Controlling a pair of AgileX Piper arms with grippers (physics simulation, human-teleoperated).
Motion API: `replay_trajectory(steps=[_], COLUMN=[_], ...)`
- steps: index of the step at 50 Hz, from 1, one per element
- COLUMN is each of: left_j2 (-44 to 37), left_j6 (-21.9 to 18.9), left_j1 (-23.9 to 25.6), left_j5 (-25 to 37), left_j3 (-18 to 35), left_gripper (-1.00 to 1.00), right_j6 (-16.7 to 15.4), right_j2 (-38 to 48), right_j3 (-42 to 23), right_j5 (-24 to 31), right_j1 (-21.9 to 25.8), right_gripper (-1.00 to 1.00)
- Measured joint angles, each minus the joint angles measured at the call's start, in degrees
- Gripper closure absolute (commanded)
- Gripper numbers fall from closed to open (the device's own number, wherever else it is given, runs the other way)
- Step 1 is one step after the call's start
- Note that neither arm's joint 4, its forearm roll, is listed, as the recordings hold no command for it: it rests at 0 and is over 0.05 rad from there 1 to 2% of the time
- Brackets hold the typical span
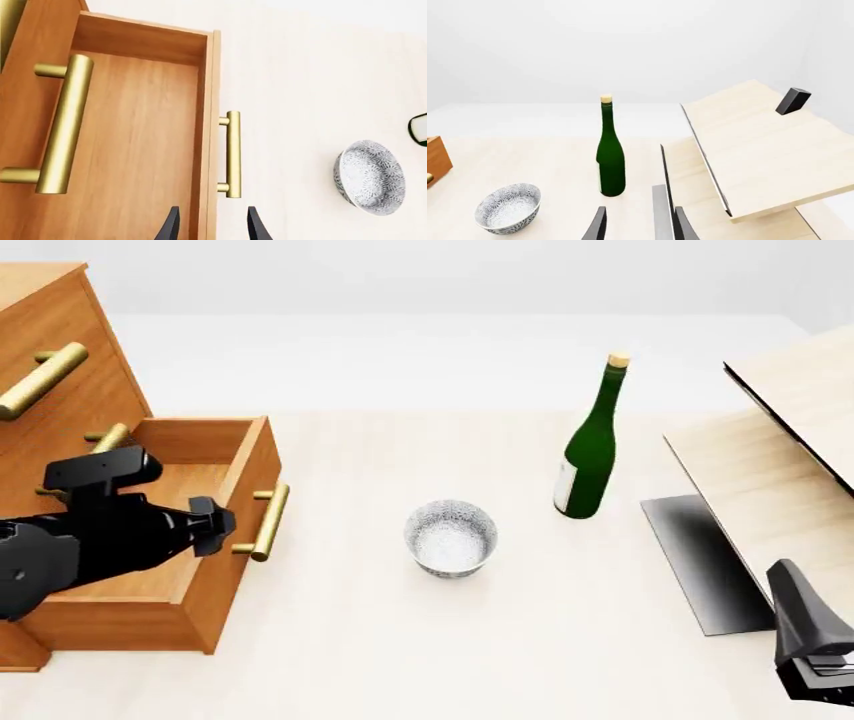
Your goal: Put the bowl in the bottom drawer of the cabinet and close it.
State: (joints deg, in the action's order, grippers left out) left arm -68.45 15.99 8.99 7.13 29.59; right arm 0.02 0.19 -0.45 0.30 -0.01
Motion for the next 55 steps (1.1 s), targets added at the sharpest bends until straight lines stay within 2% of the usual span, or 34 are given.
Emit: replay_trajectory(steps=[55], left_j2=[-4.4], left_j6=[2.2], left_j1=[6.4], left_j5=[-2.7], left_j3=[-1.1], left_gripper=[-1.0], right_j6=[0.0], right_j2=[0.0], right_j3=[0.0], right_j5=[0.0], right_j1=[0.0], right_gripper=[-1.0])
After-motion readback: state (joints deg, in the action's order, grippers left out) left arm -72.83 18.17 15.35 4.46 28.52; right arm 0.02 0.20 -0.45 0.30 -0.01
